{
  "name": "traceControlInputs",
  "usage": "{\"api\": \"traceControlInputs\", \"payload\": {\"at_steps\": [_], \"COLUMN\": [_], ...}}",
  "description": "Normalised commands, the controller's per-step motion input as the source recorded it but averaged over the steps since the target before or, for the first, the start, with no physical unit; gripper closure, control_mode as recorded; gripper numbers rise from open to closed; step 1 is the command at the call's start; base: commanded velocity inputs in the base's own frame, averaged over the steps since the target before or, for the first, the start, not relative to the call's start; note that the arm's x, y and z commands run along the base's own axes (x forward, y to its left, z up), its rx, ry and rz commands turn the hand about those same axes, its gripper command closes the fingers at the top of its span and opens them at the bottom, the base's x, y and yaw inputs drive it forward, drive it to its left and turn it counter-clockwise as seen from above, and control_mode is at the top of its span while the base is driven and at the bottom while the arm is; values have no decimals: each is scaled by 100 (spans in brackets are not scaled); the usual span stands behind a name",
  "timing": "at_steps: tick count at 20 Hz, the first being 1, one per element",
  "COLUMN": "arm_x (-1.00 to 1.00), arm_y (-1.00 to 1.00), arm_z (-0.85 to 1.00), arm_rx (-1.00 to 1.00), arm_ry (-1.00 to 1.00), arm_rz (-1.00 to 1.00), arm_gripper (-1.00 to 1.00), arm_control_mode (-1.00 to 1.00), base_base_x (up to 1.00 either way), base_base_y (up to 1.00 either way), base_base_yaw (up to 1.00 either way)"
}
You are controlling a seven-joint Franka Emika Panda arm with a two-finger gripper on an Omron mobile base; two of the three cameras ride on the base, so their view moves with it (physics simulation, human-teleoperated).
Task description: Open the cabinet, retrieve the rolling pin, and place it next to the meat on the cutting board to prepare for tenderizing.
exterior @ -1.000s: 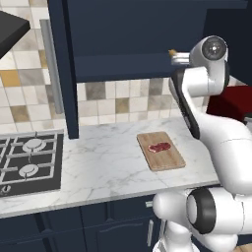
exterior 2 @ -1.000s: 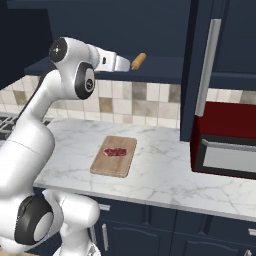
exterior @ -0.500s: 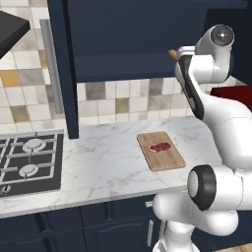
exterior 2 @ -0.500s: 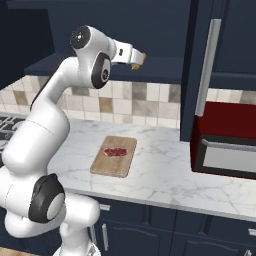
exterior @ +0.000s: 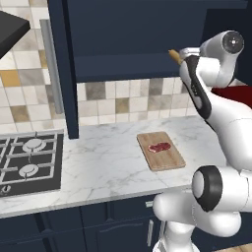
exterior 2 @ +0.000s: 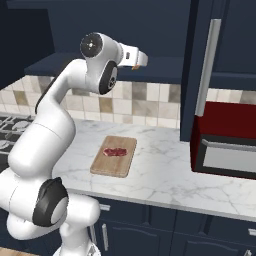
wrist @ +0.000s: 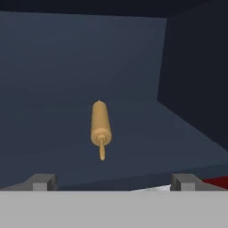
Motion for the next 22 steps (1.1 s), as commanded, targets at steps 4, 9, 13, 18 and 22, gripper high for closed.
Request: {"api": "traceControlInputs", "payload": {"at_steps": [4,9,13,18,22], "arm_x": [1,11,8,8,0], "arm_y": [0,0,3,2,0], "arm_z": [-6,-1,0,-5,-10], "arm_rx": [1,0,0,0,0], "arm_ry": [-2,0,0,0,0], "arm_rz": [9,7,4,1,3], "arm_gripper": [-100,-100,-100,-100,-100], "arm_control_mode": [-100,-100,-100,-100,-100], "base_base_x": [0,0,0,0,0], "base_base_y": [0,0,0,0,0], "base_base_yaw": [0,0,0,0,0]}}
